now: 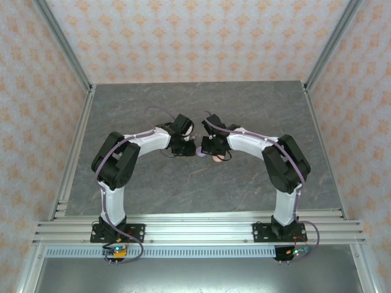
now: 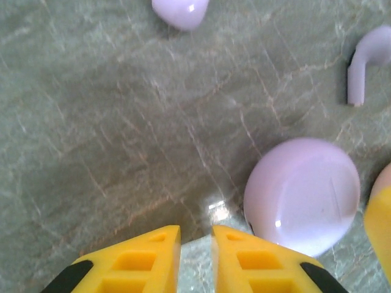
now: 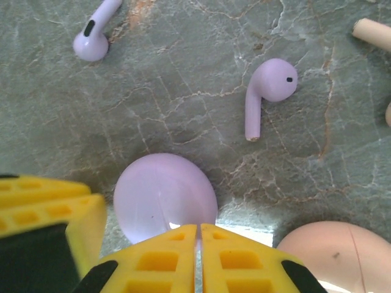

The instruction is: Insert wireless bluetooth earbuds into charging case

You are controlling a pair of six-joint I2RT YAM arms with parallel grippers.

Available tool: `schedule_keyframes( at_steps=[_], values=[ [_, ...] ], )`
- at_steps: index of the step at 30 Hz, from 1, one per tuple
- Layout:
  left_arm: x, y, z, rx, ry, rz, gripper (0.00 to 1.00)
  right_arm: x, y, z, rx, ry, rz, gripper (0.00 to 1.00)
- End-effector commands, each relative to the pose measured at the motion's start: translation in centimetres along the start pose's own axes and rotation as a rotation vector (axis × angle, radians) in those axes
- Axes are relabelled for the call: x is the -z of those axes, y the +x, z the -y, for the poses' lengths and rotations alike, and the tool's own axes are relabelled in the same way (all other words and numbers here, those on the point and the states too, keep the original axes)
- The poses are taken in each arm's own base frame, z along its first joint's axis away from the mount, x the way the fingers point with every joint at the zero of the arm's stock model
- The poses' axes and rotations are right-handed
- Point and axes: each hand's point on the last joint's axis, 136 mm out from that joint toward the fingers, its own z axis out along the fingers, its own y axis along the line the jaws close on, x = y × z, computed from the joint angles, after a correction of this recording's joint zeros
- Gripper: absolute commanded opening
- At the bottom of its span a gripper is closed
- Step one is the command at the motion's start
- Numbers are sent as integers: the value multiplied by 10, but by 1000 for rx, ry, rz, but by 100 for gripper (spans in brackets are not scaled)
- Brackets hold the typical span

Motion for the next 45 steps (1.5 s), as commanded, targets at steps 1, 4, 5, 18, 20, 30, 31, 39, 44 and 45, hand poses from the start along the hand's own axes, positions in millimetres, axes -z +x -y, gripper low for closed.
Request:
schedule_keyframes(
  at_steps=[1, 4, 5, 18, 20, 30, 31, 39, 44, 45],
  values=[
    [19, 7, 7, -4, 15, 8, 22, 3, -4, 4, 22, 54, 7, 11],
    [27, 2, 0, -14, -35, 39, 23, 10, -7, 1, 16, 40, 27, 11],
    [30, -1, -2, -20, -55, 49, 23, 12, -7, 1, 12, 38, 37, 11],
    [7, -48, 11, -46, -77, 54, 17, 11, 10, 0, -3, -8, -20, 11],
    [1, -51, 11, -41, -76, 45, 16, 9, 12, -1, -10, -16, -33, 11],
    [-15, -36, 10, -14, -48, -3, 14, -6, 17, 2, -44, -12, -59, 11],
    [-15, -34, 9, -10, -45, -7, 14, -7, 17, 2, -45, -10, -57, 10],
    [-6, -14, 3, 14, -33, -11, 14, -13, 12, 3, -32, 18, -54, 10],
    [-2, -1, -3, 26, -34, -14, 15, -13, 8, 5, -10, 44, -53, 11],
    [-1, 1, -5, 31, -38, -15, 15, -13, 7, 4, -7, 45, -52, 11]
  ],
)
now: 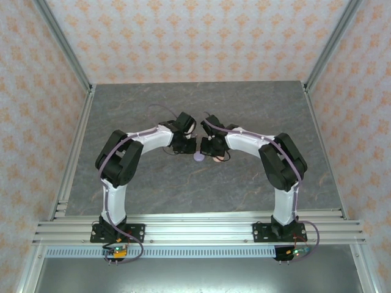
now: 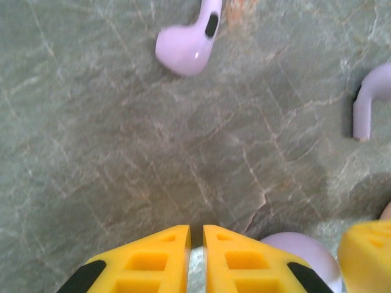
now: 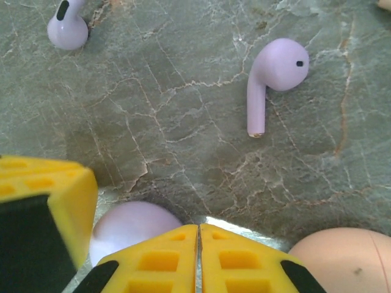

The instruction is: Insert wireless bluetooth earbuds into charging case

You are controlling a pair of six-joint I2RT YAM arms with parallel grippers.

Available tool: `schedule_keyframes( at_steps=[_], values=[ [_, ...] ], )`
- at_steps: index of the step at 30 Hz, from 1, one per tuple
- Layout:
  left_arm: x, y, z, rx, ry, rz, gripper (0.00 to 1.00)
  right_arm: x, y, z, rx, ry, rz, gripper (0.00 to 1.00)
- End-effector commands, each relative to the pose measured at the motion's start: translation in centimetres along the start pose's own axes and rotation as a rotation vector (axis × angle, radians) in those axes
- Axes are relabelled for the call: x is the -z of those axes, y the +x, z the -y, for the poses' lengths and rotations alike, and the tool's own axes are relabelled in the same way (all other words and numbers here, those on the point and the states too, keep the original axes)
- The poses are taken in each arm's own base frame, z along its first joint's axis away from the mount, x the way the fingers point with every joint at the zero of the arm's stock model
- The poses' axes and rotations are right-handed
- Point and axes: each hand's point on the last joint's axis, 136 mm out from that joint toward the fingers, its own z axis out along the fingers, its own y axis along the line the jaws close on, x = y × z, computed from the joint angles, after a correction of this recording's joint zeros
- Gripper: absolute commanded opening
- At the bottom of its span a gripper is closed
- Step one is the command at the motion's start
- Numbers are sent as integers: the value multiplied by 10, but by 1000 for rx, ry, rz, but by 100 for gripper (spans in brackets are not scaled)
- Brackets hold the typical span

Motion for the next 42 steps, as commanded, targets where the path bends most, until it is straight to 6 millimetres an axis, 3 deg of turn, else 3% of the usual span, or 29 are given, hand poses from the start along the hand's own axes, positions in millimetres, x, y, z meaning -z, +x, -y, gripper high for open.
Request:
schedule_keyframes(
  at_steps=[1, 6, 8, 13, 17, 24, 42],
  values=[
    [6, 15, -5, 25, -12, -24, 15, -1, 0, 5, 19, 50, -5, 11],
    [16, 16, -19, 32, -87, 6, 16, 13, -5, 1, 30, 38, 29, 14],
    [30, 11, -20, 35, -102, 46, 17, 20, -6, 0, 39, 28, 43, 15],
    [56, 7, -18, 47, -77, 110, 31, 35, -4, -9, 69, -39, 61, 22],
    [67, 14, -15, 78, -23, 132, 38, 35, -1, -15, 71, -102, 34, 25],
    [59, 29, -2, 221, 184, 136, 49, 23, 6, -18, 55, -170, -39, 31],
    [24, 36, 4, 331, 284, 96, 48, 4, 8, -8, -9, -176, -78, 28]
  ],
)
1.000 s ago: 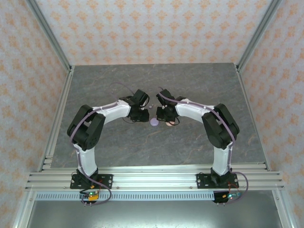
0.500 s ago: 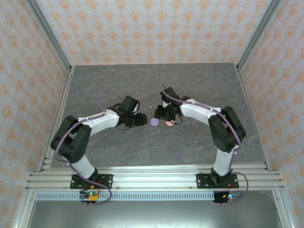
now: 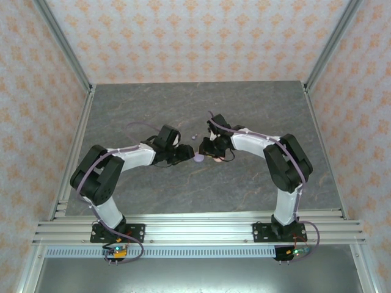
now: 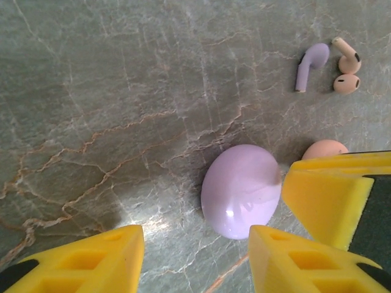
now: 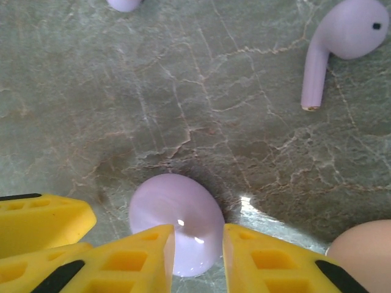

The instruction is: Insert wireless bluetooth earbuds into charging case

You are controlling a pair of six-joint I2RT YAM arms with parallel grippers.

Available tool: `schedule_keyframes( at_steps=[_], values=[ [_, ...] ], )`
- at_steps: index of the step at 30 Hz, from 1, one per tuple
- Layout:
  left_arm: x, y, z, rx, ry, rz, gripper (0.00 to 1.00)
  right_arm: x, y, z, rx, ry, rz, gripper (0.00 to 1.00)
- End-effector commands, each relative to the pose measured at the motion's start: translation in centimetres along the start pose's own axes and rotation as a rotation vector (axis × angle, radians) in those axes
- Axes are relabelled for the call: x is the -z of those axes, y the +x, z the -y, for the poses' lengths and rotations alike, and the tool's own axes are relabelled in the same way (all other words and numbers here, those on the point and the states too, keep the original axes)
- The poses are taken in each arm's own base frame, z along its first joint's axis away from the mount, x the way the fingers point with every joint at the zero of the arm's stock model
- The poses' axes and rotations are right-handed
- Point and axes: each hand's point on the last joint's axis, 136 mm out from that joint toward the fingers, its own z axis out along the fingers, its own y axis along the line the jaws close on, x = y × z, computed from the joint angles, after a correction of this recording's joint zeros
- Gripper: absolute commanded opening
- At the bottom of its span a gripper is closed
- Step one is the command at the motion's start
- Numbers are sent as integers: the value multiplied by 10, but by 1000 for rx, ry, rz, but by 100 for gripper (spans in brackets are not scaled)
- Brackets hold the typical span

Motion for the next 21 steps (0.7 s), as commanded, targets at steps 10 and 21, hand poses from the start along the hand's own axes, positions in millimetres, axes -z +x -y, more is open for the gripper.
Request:
schedule_keyframes(
  at_steps=[10, 21],
  values=[
    [-19, 5, 2, 46, 44, -25, 47, -10, -1, 5, -48, -15, -11, 24],
    [-34, 10, 10, 79, 95, -39, 46, -16, 4, 10, -69, -11, -24, 20]
  ],
)
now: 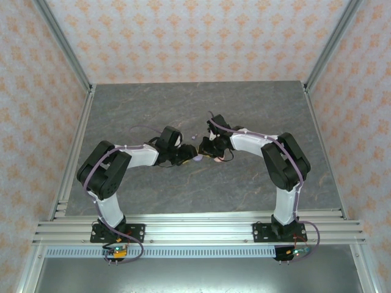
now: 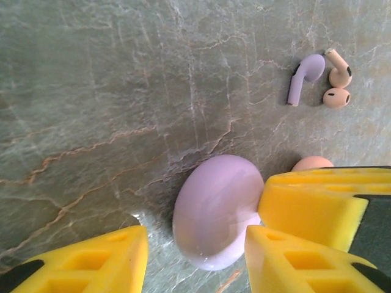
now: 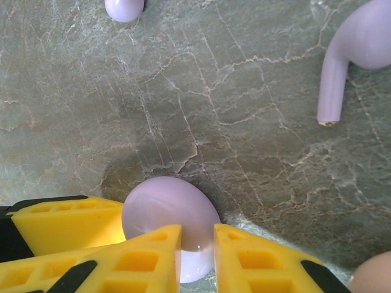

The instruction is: Insert wireless bluetooth earbuds into charging case

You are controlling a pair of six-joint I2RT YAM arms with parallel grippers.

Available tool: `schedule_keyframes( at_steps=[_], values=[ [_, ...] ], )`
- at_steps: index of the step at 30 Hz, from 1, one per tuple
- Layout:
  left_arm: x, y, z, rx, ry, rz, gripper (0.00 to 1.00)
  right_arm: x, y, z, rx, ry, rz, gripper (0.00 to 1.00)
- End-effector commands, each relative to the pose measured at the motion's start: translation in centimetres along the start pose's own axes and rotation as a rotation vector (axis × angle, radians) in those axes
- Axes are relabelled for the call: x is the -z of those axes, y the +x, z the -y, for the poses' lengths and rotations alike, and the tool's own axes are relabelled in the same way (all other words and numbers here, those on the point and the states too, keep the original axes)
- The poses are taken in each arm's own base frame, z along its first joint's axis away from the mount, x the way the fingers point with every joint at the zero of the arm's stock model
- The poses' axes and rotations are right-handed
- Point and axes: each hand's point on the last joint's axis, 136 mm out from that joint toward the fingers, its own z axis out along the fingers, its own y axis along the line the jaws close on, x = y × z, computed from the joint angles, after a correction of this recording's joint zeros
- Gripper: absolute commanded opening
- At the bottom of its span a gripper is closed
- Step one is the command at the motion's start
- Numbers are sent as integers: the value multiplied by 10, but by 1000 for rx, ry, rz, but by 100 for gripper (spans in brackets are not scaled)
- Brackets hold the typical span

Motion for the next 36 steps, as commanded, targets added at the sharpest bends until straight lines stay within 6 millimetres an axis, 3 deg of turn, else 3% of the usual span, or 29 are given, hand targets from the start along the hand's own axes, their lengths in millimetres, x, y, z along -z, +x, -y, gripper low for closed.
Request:
schedule_keyframes(
  at_steps=[1, 16, 22, 25, 30, 36],
  values=[
    [-15, 11, -1, 13, 16, -29, 46, -9, 7, 15, -33, 27, -25, 20],
    [-24, 4, 7, 55, 95, 2, 41, -11, 8, 13, -45, -11, -39, 17],
    [-26, 3, 7, 65, 106, 9, 35, -9, 8, 11, -43, -21, -41, 17],
    [-24, 2, 9, 69, 118, 20, 27, -7, 8, 8, -37, -27, -37, 17],
    [-15, -2, 12, 51, 114, 46, 24, 10, 0, -3, -19, -65, 21, 20],
    [8, -12, 29, -17, 142, 83, 24, 51, -13, -15, 6, -140, 120, 29]
  ],
)
